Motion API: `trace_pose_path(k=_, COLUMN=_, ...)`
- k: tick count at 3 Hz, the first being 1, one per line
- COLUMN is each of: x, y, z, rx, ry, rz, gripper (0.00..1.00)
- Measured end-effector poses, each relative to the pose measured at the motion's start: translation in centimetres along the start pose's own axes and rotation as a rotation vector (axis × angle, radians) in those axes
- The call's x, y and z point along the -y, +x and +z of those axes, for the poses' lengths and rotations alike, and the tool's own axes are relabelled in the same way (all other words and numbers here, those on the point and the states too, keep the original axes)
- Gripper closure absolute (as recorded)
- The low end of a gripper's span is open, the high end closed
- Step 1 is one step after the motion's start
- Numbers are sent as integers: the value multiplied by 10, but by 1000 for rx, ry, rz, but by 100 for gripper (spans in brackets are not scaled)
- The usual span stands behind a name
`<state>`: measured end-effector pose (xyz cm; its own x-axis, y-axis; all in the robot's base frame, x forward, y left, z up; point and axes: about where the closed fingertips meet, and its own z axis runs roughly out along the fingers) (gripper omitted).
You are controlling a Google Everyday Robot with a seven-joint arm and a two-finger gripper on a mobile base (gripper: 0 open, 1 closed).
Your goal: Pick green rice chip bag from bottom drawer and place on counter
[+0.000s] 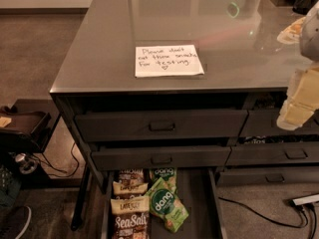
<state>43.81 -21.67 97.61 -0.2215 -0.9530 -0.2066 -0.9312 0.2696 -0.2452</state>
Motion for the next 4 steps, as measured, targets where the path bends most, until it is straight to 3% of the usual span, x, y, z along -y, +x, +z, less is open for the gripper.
trace_pose_path(k=1, x=0, y=0, z=0, rx=0, ry=0, rz=0, gripper=0)
trace_pose_path(k=2, x=-9, y=-2, z=16, rx=54, ry=-8, rz=3, gripper=0)
trace_pose_path(k=3, x=-38, y=-10, z=52, rx=155, ry=-22, rz=-8, gripper=0)
trace_pose_path(k=4, x=-73, y=-25, z=109, rx=257, ry=-48, rz=-40, gripper=0)
